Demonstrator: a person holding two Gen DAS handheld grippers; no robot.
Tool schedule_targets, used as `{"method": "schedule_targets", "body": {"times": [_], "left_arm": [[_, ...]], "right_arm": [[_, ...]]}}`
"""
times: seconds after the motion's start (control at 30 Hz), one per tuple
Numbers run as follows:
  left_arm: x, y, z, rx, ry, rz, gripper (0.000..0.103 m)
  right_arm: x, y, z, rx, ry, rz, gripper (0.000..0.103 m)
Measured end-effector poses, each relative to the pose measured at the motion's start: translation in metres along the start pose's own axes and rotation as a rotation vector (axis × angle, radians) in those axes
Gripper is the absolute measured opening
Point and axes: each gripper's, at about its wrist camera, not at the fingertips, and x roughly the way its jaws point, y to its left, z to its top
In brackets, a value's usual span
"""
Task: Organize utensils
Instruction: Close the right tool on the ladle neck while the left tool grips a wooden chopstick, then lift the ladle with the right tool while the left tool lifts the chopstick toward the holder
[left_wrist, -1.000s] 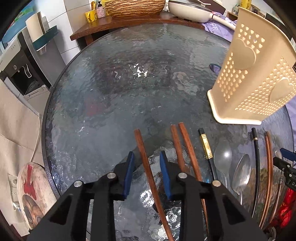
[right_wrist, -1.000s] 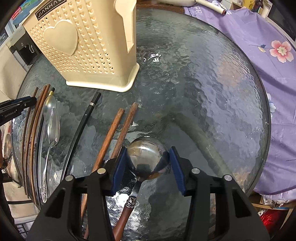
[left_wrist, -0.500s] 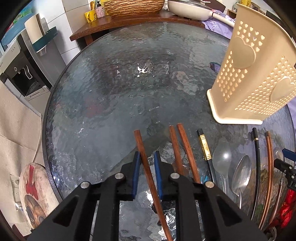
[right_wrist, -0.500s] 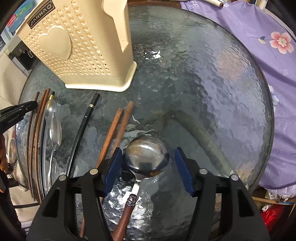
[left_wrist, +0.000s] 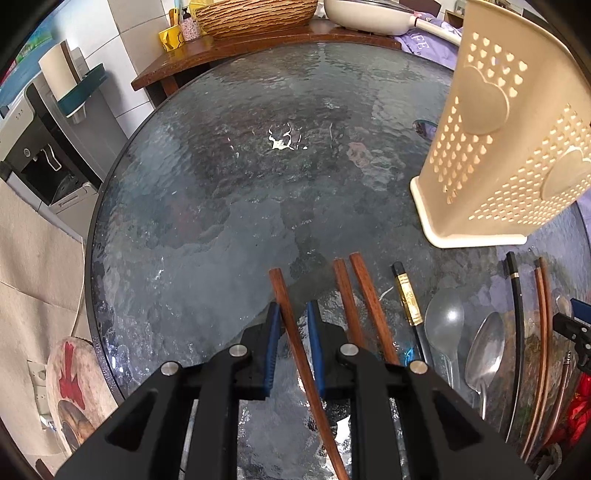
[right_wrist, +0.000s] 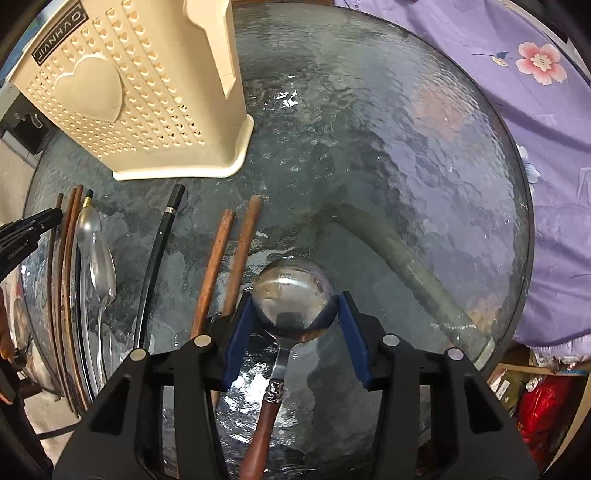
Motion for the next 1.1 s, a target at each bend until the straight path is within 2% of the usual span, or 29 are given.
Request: {"method": "schedule_targets", "body": {"times": [0.27, 0.43, 0.57, 0.73, 0.8, 0.93, 1.1], "left_arm": [[-0.001, 0.001, -0.001, 0.001, -0.009, -0.018, 0.013], [-0.001, 0.001, -0.001, -0.007, -0.013, -0.023, 0.01], [-0.001, -0.001, -0.001, -0.018, -0.028, -0.018, 0.009], [-0.001, 0.003, 0.0, -0.055, -0.036, -0.035, 0.007], [-0.005, 0.005, 0.0, -0.071, -0.055, -0.035, 0.007], [-0.019, 0.007, -0.001, -0.078, -0.104, -0.033, 0.007], [-0.046, 0.009, 0.001, -0.094, -0.183, -0.054, 0.007]], "right_arm": [[0.0, 0.009, -0.001, 0.029, -0.032, -0.018, 0.047], [-0.002, 0.004, -0.001, 0.044, -0.062, 0.017, 0.047], [-0.007, -0.003, 0.001, 0.047, -0.107, 0.047, 0.047], [-0.024, -0.003, 0.001, 0.0, -0.187, 0.032, 0.047], [-0.028, -0.004, 0.001, -0.001, -0.206, 0.03, 0.047], [-0.04, -0.003, -0.002, -0.042, -0.299, -0.01, 0.047], [-0.052, -0.007, -0.006, -0.059, -0.382, 0.007, 0.047]]}}
